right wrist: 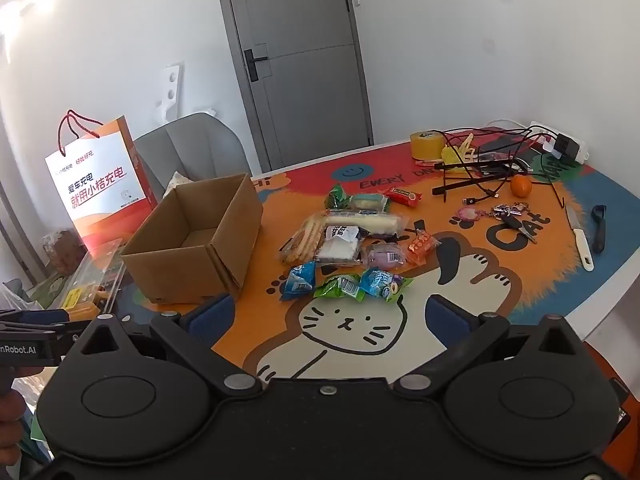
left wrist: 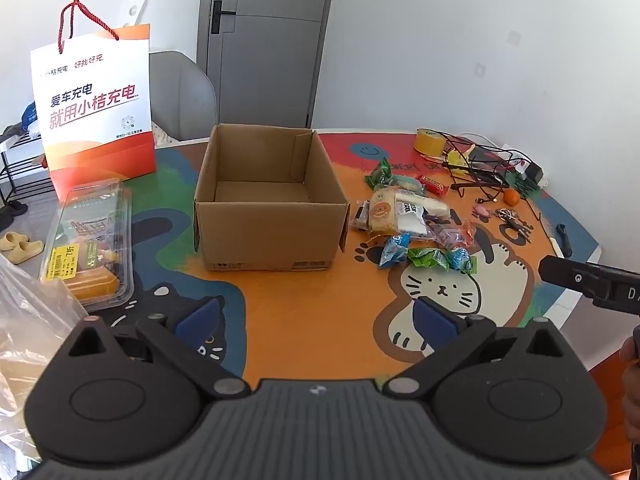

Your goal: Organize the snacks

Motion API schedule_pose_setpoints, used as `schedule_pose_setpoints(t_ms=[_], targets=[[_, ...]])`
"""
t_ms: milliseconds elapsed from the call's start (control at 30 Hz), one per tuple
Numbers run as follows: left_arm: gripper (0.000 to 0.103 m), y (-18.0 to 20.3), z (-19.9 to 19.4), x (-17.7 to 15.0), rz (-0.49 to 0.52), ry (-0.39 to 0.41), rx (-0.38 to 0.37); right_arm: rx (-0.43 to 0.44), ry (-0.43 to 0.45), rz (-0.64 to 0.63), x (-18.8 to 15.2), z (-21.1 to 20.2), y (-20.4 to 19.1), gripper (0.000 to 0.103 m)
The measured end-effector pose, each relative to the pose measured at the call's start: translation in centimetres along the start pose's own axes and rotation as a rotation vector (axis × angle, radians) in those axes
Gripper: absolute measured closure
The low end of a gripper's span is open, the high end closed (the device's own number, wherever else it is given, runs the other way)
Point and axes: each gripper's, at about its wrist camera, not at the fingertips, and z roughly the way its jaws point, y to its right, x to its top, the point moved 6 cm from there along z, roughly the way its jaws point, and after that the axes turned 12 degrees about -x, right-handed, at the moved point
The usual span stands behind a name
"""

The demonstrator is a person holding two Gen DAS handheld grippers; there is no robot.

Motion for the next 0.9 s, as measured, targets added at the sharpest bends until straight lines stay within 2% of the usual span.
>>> schedule_pose_setpoints(t_ms=[400,700,900], targets=[[0.001,0.38,-0.01,-0.04,0.010,-0.014,-0.002,-0.028,-0.015,0.018,-0.09,-0.76,0.16,0.000],[0.001,0.49,0.05,0.01,0.009,-0.007,-0.011,-0.024,-0.018,0.002,-0.17,0.15,0.15,0.000],[0.000,0.39,0.06,0.06,0.001,-0.008,0.001,-0.020,0.005,-0.004,0.07,-0.12,0.33,0.000]])
